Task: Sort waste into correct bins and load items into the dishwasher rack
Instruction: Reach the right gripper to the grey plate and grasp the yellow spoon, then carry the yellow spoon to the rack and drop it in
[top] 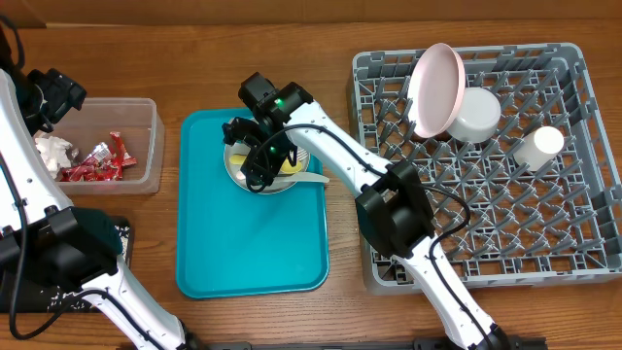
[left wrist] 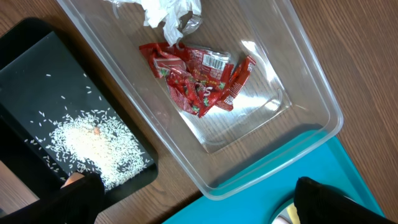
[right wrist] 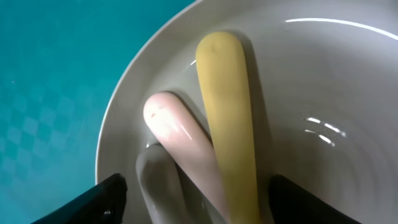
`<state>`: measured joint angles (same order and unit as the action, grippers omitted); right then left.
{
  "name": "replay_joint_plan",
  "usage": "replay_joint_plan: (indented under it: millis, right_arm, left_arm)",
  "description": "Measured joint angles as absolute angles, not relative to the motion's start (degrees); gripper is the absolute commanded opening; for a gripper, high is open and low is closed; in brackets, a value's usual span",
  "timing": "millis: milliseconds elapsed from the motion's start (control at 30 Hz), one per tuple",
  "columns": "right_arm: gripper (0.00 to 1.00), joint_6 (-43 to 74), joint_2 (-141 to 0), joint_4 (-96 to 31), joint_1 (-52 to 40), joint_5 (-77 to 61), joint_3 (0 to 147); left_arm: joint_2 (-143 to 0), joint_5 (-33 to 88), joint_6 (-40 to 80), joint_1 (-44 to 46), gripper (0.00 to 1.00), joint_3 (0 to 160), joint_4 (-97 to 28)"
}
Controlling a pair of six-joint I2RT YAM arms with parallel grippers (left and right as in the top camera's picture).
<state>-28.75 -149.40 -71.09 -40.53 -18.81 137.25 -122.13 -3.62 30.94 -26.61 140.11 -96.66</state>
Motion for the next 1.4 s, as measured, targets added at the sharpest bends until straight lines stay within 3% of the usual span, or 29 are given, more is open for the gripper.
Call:
replay_joint_plan:
  millis: [200,467,633,733,867,1133,1233,1400]
  right_arm:
    - [0.59,-29.0,-149.4,-70.1,-40.5,-17.9,137.2]
    - [0.23,-28.6,-149.4,-70.1,-40.5,-17.6,137.2]
    - [0.23,-28.5,-149.4,-70.1,-40.5,-17.6,137.2]
    - [0.48,-28.7,-149.4,-70.1,-40.5,-17.5,137.2]
    - [0.50,-28.6,-149.4,-70.8,-40.5,-17.5,137.2]
    - [0.13,-28.6,-149.4,-71.1,-40.5,-17.5,137.2]
    - [0.05,-28.0,-149.4,-70.8,-40.5,-17.6,137.2]
    - [0.04,-27.0,-149.4,-70.7,-40.5,-17.8,137.2]
  left_arm:
    - [-122.1,-3.6,30.9,-26.6,1.00,140.1,-96.7]
    - [-122.1,-3.6,30.9,-26.6,1.00,140.1,-96.7]
    - [-122.1,-3.6,30.9,-26.6,1.00,140.1,-96.7]
    - [-122.1,-3.6,30.9,-26.6,1.00,140.1,-96.7]
    - [-122.1,-3.6,30.9,-26.6,1.00,140.1,-96.7]
    - [-122.1,-3.6,30.9,-26.6,1.00,140.1,-96.7]
    - [-122.1,-3.6,30.9,-26.6,1.00,140.1,-96.7]
    - [-122.1,-3.6,30.9,-26.6,1.00,140.1,-96.7]
